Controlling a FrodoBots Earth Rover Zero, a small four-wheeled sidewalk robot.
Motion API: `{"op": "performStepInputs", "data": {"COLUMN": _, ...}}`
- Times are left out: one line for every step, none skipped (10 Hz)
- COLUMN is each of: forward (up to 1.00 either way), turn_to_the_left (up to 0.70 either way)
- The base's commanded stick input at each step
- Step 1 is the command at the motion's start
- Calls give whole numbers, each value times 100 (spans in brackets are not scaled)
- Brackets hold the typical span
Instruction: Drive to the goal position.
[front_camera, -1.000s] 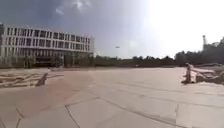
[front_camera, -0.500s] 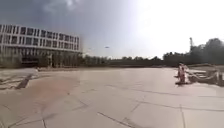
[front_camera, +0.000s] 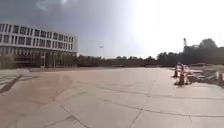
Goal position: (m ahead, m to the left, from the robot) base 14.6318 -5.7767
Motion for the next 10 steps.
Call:
{"op": "performStepInputs", "data": {"forward": 70, "turn_to_the_left": 0}}
{"op": "performStepInputs", "data": {"forward": 70, "turn_to_the_left": 0}}
{"op": "performStepInputs", "data": {"forward": 70, "turn_to_the_left": 0}}
{"op": "performStepInputs", "data": {"forward": 70, "turn_to_the_left": 0}}
{"op": "performStepInputs", "data": {"forward": 70, "turn_to_the_left": 0}}
{"op": "performStepInputs", "data": {"forward": 70, "turn_to_the_left": 0}}
{"op": "performStepInputs", "data": {"forward": 70, "turn_to_the_left": 0}}
{"op": "performStepInputs", "data": {"forward": 70, "turn_to_the_left": 0}}
{"op": "performStepInputs", "data": {"forward": 70, "turn_to_the_left": 0}}
{"op": "performStepInputs", "data": {"forward": 70, "turn_to_the_left": 0}}
